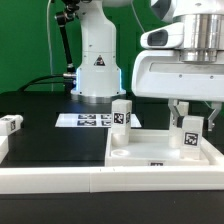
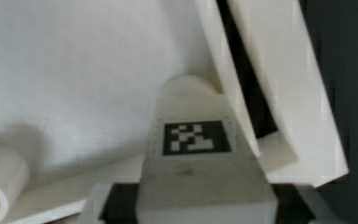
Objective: Assemble square table
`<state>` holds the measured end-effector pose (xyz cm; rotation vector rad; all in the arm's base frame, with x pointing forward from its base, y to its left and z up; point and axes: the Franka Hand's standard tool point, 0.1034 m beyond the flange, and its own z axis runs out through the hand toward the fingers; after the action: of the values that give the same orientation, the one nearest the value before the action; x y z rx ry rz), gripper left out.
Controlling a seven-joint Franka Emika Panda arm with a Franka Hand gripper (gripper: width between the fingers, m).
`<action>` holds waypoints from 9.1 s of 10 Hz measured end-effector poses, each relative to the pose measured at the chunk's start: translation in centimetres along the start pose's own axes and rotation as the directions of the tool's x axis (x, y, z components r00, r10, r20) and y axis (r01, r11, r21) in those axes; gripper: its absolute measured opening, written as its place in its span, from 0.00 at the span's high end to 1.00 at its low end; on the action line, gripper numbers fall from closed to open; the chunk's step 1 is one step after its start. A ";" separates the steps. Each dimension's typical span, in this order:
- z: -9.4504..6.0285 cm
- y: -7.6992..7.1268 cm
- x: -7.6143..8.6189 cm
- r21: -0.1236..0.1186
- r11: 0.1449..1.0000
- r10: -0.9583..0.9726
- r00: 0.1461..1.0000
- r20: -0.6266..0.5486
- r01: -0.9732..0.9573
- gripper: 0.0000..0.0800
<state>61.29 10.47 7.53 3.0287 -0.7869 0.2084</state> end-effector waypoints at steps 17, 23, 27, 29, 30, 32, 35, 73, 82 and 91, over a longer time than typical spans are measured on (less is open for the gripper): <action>-4.1 6.5 -1.6 0.026 0.994 -0.108 0.994 -0.005 0.109 0.19; -4.0 15.8 -1.1 0.027 0.981 -0.191 0.981 -0.009 0.192 0.19; -3.9 19.9 0.1 0.012 0.978 -0.207 0.978 0.005 0.207 0.19; -3.6 25.2 0.0 -0.002 0.987 -0.160 0.987 0.023 0.160 0.19; -3.4 26.9 0.0 -0.003 0.985 -0.173 0.985 0.028 0.173 0.19; -3.3 28.1 0.6 -0.009 0.987 -0.161 0.987 0.026 0.161 0.19; -3.2 30.6 1.1 -0.020 0.986 -0.166 0.986 0.026 0.167 0.19; 4.2 41.1 -3.8 0.067 0.981 -0.130 0.365 0.922 0.181 0.19; 5.6 41.5 -3.1 0.050 0.976 -0.137 0.412 0.901 0.214 0.50; -0.7 35.2 -0.7 -0.071 0.984 -0.013 0.467 0.884 0.163 0.64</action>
Offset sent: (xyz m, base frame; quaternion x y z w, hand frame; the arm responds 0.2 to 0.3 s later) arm 0.0000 0.0000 0.0000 0.0000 0.0000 0.0000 1.0000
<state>43.53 -19.90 7.14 2.8325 -0.5549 -1.4883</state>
